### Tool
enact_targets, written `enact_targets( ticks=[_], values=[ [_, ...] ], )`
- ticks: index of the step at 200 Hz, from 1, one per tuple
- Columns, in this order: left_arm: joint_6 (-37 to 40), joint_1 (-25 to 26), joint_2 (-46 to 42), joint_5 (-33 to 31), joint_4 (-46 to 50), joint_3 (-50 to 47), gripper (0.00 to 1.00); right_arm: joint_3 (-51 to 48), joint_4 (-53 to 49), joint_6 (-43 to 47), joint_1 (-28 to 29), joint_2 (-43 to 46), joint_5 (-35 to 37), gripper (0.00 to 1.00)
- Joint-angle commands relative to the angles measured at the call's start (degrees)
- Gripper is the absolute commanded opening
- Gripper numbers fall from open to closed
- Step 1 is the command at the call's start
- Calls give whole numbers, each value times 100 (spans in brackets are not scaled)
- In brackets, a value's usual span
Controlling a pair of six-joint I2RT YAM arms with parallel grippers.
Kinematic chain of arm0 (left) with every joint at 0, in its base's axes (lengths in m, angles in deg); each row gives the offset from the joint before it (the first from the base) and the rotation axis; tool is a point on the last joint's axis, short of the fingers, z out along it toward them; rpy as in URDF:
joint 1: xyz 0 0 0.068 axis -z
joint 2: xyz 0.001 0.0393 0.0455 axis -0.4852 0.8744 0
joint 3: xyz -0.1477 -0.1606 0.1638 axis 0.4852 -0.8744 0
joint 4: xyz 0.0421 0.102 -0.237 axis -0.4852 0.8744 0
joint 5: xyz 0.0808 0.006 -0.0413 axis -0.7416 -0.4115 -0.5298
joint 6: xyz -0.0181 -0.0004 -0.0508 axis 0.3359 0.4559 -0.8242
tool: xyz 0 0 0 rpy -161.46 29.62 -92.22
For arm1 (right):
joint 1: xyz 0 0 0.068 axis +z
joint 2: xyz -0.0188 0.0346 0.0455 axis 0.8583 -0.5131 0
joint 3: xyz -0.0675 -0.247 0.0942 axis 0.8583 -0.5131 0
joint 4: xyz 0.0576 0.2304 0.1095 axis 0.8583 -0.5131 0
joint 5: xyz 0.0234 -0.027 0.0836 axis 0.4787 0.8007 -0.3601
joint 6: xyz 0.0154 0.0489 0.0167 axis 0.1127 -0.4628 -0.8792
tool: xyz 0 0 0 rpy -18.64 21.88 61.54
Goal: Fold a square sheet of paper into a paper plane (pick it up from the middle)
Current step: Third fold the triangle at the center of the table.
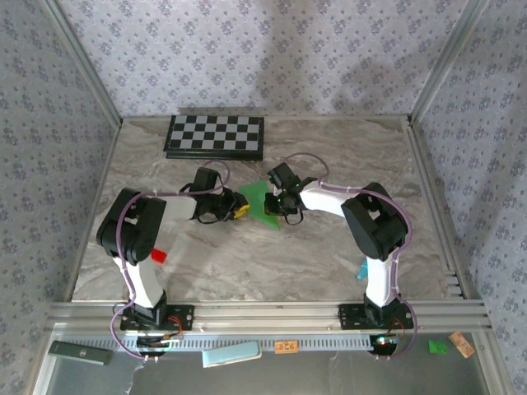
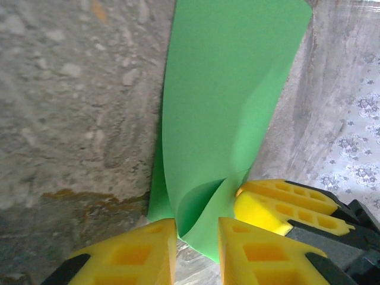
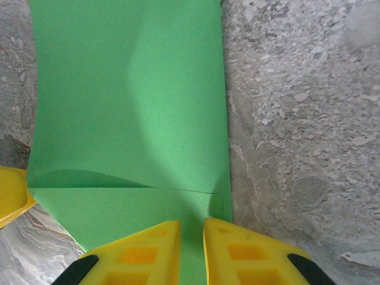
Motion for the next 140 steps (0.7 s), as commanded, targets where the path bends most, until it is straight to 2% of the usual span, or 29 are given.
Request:
enact_targets(
  ticks=[1, 72, 140],
  values=[
    [104, 46, 145, 160, 151, 216, 24, 9, -41, -53, -51, -139, -36, 19],
    [259, 99, 279, 201, 391, 400, 24, 9, 5, -36, -98, -161, -98, 19],
    [380, 116, 401, 303, 466, 607, 18, -252, 185, 185, -140, -79, -255, 19]
  ],
)
